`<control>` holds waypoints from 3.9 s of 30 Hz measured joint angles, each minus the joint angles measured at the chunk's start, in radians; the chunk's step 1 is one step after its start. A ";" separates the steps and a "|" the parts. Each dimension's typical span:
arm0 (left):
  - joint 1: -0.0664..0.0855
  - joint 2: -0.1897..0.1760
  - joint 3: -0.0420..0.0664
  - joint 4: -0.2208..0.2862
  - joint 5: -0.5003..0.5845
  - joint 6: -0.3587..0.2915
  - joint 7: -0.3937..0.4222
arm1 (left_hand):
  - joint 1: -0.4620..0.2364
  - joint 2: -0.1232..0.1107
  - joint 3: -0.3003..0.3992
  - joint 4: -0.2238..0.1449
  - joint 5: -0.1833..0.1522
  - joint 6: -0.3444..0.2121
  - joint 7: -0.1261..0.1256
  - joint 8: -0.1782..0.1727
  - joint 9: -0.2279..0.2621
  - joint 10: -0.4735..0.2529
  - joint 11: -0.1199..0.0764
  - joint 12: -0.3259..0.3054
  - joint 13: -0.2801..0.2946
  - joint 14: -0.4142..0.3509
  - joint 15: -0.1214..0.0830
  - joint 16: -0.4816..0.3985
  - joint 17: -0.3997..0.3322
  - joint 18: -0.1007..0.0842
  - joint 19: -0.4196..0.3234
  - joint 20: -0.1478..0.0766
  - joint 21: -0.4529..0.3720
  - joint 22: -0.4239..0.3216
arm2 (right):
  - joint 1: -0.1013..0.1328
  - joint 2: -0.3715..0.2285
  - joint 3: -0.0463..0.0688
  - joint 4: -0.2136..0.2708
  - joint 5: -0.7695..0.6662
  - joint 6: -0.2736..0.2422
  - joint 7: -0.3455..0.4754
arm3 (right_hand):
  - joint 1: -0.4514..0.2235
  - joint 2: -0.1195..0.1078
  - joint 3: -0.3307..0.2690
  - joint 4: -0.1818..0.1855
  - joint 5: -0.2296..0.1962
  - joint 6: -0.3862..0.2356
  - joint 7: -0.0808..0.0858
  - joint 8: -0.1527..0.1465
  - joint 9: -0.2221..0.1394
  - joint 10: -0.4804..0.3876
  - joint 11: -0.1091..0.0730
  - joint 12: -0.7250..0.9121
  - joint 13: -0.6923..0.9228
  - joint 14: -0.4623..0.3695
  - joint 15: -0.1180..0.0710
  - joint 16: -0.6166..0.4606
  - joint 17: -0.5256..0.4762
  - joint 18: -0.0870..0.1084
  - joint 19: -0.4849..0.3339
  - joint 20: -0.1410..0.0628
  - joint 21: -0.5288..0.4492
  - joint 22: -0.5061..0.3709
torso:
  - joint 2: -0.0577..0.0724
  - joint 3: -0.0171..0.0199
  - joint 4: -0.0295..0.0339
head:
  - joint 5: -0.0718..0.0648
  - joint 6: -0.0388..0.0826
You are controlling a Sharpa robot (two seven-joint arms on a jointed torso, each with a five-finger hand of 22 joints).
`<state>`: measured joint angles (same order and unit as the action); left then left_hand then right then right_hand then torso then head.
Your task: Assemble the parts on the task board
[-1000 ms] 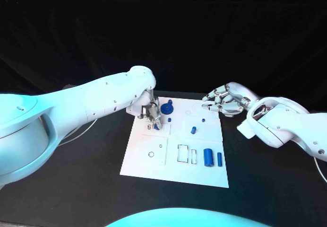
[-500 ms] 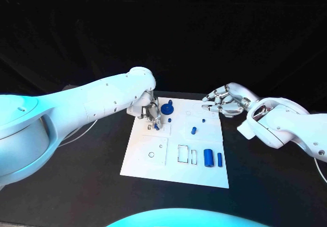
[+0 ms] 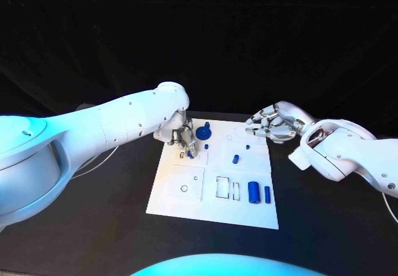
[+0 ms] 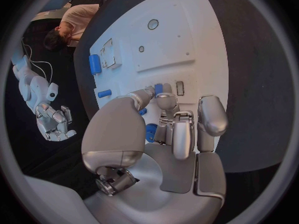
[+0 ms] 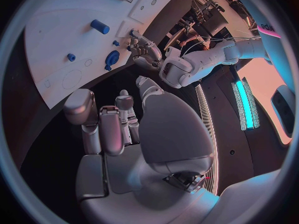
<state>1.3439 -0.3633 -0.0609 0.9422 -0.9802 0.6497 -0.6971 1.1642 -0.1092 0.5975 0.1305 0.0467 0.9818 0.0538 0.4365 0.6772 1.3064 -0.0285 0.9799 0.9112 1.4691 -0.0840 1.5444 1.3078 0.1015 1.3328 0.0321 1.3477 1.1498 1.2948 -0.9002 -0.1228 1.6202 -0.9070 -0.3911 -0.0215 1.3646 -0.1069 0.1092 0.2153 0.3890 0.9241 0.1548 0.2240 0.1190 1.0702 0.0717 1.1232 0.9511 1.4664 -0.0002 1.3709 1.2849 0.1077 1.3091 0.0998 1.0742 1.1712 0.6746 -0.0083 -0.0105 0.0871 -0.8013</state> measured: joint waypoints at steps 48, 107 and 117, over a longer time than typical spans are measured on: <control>0.000 0.027 -0.002 -0.038 0.007 0.044 -0.004 | -0.100 0.021 0.039 -0.050 0.000 0.018 0.003 0.009 0.037 0.014 -0.007 0.011 0.020 0.000 0.000 0.000 0.000 0.000 0.006 -0.006 0.000 0.003 | 0.000 0.002 0.000 0.000 0.000 0.002 0.000 | 0.000 0.000 0.000 0.000 0.000 0.000 0.000 0.000 0.000 0.000 0.000 -0.004 -0.001 0.000 0.000 0.000 0.000 0.000 0.000 0.000 -0.004 0.000 | 0.001 -0.0007 -0.0001 | -0.003 -0.001; -0.002 0.011 -0.003 -0.028 0.012 0.046 -0.007 | -0.244 -0.001 -0.156 0.024 0.005 0.069 -0.019 -0.025 0.065 0.017 -0.008 0.023 0.027 0.000 0.000 0.000 0.000 0.000 0.005 -0.005 0.000 0.007 | -0.001 -0.003 0.000 0.003 -0.001 0.005 -0.001 | -0.004 -0.004 0.000 0.000 0.000 -0.004 -0.004 0.000 0.000 -0.004 -0.004 -0.008 -0.007 0.000 0.000 -0.004 -0.003 0.000 0.000 0.000 -0.012 -0.005 | 0.000 -0.0007 0.0008 | -0.011 0.004; -0.002 0.008 -0.003 -0.022 0.014 0.038 -0.006 | -0.258 0.002 -0.223 0.052 0.005 0.076 -0.020 -0.037 0.071 0.017 -0.008 0.023 0.030 0.000 0.000 0.000 0.000 0.000 0.005 -0.005 0.000 0.008 | -0.001 -0.002 0.000 0.002 -0.001 0.005 -0.001 | -0.004 -0.004 0.000 0.000 0.000 -0.004 -0.004 0.000 0.000 -0.007 0.000 -0.008 -0.009 0.000 0.000 -0.004 -0.005 0.000 0.000 0.000 -0.012 -0.008 | 0.000 -0.0006 0.0004 | -0.011 0.005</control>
<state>1.3421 -0.3549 -0.0643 0.9206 -0.9661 0.6880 -0.7036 0.9060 -0.1069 0.3749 0.1821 0.0521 1.0582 0.0340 0.3998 0.7483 1.3238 -0.0360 1.0026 0.9416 1.4691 -0.0840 1.5444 1.3077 0.1015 1.3383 0.0266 1.3476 1.1581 1.2938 -0.9025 -0.1229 1.6225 -0.9080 -0.3862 -0.0226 1.3606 -0.1108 0.1093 0.2153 0.3889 0.9206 0.1511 0.2240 0.1190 1.0630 0.0717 1.1153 0.9421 1.4664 -0.0002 1.3669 1.2798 0.1077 1.3091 0.0998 1.0625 1.1634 0.6750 -0.0089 -0.0101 0.0763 -0.7966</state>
